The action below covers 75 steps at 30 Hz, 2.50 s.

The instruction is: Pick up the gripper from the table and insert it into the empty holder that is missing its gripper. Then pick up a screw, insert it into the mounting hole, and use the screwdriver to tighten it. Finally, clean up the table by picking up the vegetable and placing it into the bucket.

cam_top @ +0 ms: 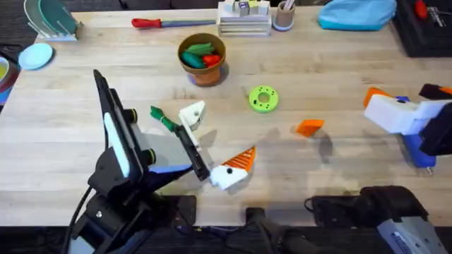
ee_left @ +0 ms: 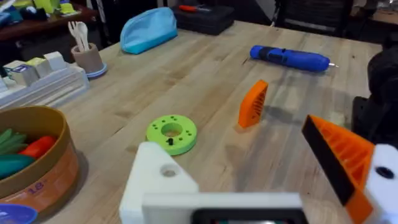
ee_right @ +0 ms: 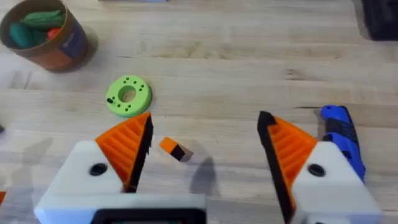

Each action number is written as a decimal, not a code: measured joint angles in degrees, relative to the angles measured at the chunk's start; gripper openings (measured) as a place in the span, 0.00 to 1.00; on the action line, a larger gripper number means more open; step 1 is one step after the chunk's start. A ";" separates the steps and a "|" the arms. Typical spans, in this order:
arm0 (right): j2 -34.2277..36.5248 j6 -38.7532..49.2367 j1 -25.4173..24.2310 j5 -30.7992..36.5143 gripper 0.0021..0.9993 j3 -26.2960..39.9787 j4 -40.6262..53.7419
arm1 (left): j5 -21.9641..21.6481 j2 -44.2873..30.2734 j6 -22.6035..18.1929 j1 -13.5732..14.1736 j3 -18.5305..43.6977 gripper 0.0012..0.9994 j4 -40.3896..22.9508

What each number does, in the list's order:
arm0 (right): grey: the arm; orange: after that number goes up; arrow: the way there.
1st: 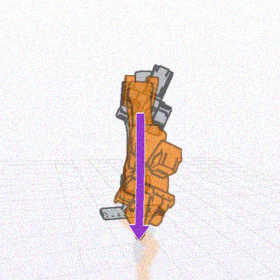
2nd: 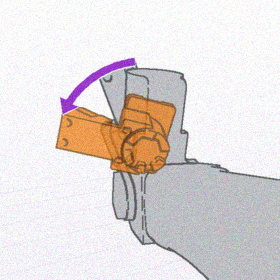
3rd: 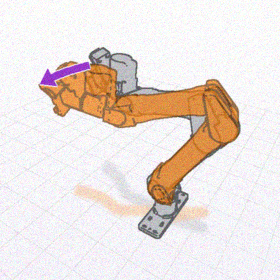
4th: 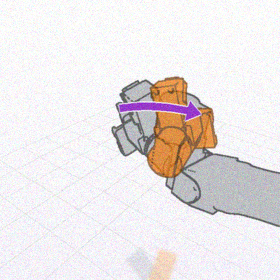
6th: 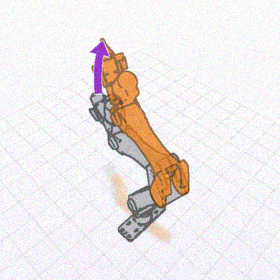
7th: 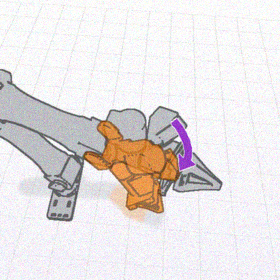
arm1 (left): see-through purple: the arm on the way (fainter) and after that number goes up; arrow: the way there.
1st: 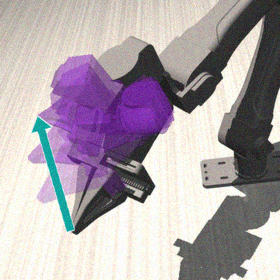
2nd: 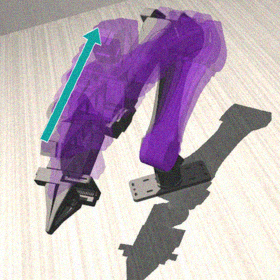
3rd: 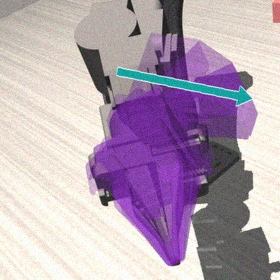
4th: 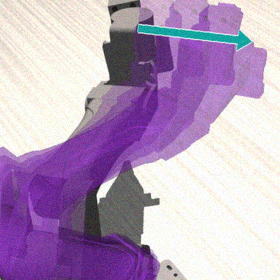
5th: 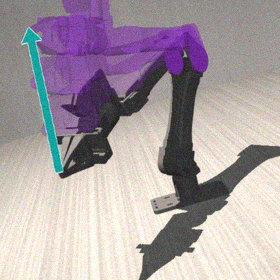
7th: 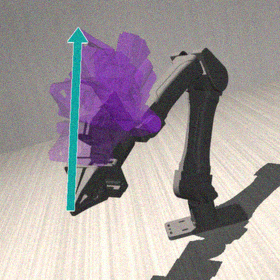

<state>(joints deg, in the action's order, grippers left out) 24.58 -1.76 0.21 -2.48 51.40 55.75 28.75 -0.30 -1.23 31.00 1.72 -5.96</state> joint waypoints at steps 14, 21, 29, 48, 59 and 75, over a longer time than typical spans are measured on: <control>0.00 -3.00 0.00 -0.62 0.99 0.02 1.07 | 0.00 -0.01 0.00 0.00 0.00 0.99 -0.02; 5.70 0.18 0.00 -6.09 0.99 0.22 5.61 | 0.00 -0.01 0.00 0.00 0.00 0.99 -0.02; 20.70 5.84 4.91 -8.83 0.99 0.22 7.45 | 0.01 -0.01 0.00 -0.01 0.00 0.99 -0.02; 36.77 34.89 11.61 -4.67 0.99 0.22 4.19 | 0.00 -0.01 0.00 0.00 0.00 0.99 -0.02; 45.01 41.52 14.09 -4.24 0.99 0.22 2.31 | 0.01 -0.01 0.00 -0.02 0.00 0.99 -0.02; 45.57 42.56 14.25 -0.60 0.82 0.22 1.26 | 0.02 -0.01 0.00 0.00 0.00 0.99 -0.02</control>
<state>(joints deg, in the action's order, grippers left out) 70.15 40.80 14.46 -3.08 51.62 57.00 28.77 -0.32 -1.23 31.00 1.72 -5.98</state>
